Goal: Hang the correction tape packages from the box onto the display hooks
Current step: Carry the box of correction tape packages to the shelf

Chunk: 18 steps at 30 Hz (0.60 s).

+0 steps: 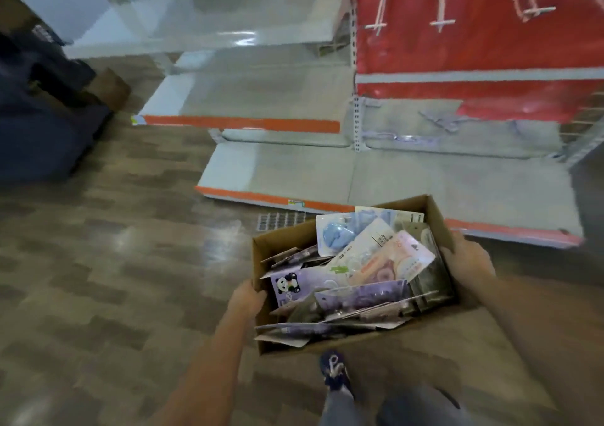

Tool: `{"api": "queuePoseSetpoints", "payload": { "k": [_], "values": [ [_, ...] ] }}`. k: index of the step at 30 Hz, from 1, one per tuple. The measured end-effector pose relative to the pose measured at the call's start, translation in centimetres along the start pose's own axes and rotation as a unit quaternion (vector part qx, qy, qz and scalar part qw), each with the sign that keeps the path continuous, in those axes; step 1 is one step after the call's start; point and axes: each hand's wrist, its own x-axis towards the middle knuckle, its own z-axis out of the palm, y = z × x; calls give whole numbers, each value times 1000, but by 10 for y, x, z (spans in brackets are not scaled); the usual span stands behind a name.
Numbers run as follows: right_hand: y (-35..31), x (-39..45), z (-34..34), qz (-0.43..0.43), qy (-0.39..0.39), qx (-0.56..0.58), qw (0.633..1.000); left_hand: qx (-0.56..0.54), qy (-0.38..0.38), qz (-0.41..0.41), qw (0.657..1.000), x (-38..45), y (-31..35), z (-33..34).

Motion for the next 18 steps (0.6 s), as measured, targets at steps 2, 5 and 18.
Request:
{"api": "queuePoseSetpoints", "payload": {
  "k": [2,5,18],
  "values": [
    [1,8,9,30,7,8,999,15,-8,26,1000,31,17,-5],
    [9,22,23,72,13,13,997,48,-24,61,997,69,48,-5],
    [89,150,149,156,59,34,985,136,-39,158,977,271,122,104]
  ]
}}
